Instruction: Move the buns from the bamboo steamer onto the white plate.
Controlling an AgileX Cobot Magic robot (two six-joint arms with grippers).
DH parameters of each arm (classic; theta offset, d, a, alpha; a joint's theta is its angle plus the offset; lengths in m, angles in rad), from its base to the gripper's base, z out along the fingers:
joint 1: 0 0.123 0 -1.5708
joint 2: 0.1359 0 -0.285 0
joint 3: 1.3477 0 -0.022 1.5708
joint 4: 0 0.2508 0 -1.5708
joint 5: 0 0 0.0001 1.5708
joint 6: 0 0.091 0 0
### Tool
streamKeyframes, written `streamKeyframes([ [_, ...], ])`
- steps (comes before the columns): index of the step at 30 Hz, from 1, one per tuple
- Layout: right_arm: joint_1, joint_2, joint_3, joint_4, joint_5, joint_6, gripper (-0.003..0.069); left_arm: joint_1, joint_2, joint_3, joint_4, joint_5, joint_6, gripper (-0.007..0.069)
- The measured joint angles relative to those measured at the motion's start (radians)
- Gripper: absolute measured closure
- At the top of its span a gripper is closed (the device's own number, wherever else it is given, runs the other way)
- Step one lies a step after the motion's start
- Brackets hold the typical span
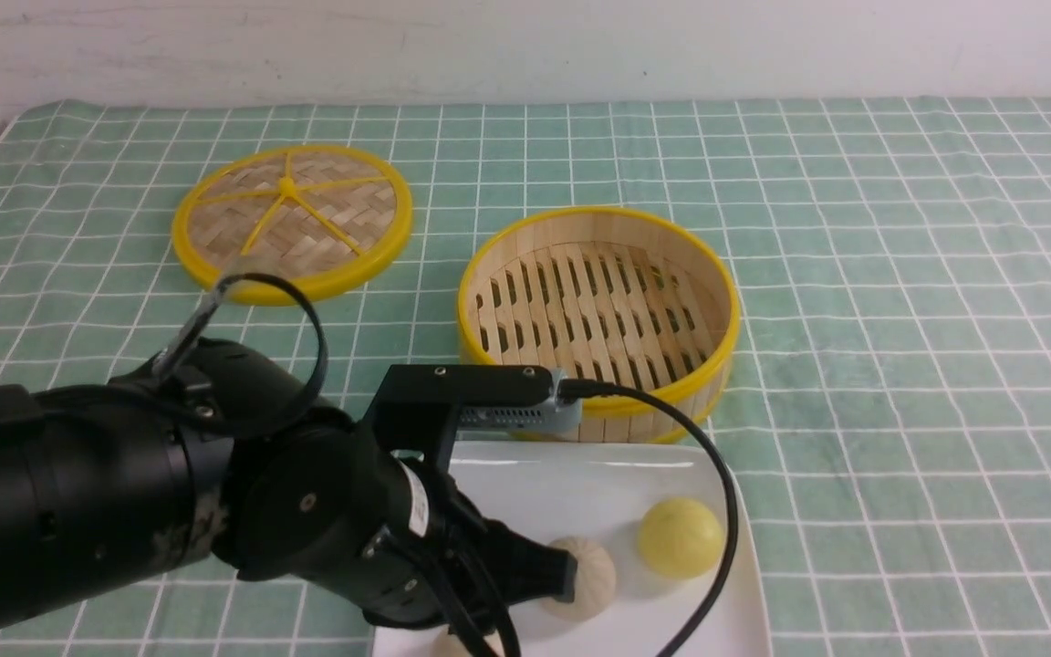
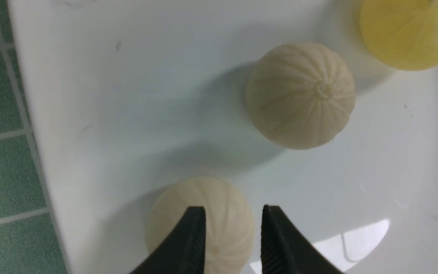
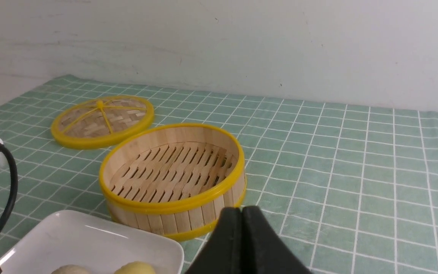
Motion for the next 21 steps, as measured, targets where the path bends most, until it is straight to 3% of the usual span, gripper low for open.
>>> streamKeyframes([
  [11,0.000,0.000,0.000,-0.001,-0.001,0.002,0.0655,0.000,0.000,0.000,0.000,0.000,-0.001,0.0393],
  [17,0.000,0.000,0.000,-0.002,-0.001,0.002,0.0648,0.000,0.000,0.000,0.000,0.017,0.000,0.0576],
  [21,-0.002,-0.021,0.005,-0.004,0.000,0.002,0.0645,0.000,-0.003,0.000,0.000,0.023,0.000,0.0622],
])
